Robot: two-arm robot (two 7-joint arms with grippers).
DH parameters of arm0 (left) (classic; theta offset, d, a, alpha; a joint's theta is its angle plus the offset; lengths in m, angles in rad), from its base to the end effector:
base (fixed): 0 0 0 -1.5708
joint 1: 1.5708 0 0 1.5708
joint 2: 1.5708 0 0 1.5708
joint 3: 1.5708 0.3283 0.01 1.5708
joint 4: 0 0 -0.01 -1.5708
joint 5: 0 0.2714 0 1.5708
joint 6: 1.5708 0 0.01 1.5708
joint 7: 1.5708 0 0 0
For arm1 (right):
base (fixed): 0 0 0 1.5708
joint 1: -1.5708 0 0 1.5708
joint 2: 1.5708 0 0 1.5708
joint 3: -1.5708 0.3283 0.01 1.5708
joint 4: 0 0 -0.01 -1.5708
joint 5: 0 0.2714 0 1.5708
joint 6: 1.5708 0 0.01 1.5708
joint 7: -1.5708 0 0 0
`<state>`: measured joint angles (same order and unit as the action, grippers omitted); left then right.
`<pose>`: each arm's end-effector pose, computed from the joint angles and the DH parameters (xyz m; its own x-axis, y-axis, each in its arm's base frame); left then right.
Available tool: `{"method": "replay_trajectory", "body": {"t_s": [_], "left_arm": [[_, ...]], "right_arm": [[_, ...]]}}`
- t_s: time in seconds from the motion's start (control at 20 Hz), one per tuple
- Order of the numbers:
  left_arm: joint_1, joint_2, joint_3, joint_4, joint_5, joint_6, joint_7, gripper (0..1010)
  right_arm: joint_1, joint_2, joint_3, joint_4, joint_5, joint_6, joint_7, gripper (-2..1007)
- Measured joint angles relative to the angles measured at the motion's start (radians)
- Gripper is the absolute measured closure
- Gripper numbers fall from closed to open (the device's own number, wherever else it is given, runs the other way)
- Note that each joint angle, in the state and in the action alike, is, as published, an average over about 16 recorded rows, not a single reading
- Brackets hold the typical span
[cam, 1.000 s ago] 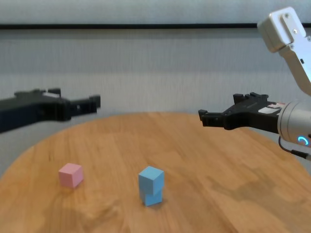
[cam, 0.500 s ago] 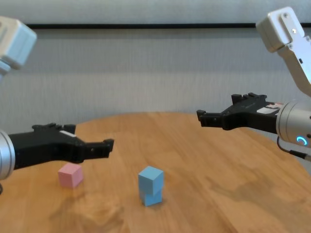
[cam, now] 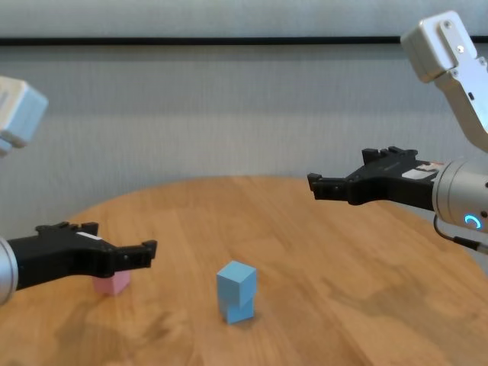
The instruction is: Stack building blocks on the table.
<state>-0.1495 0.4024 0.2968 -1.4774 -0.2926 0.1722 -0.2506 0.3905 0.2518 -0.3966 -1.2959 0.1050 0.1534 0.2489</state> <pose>0.3282 0.0652 -0.3249 0.4659 0.8817 0.0743 -0.8645 0.4356 0.2508 0.4002 0.0004 -0.2996 0.5075 -0.8337 0.2176 0.8594 0.4713 -0.1982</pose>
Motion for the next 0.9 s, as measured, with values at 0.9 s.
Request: {"method": "replay_trajectory", "body": {"t_s": [0.9], "left_arm": [[-0.111,-0.047,-0.012,0.209,0.035,-0.051,-0.068,11]], "right_arm": [[0.0,-0.001,-0.001,-0.001,0.001,0.001,0.001,4]]}}
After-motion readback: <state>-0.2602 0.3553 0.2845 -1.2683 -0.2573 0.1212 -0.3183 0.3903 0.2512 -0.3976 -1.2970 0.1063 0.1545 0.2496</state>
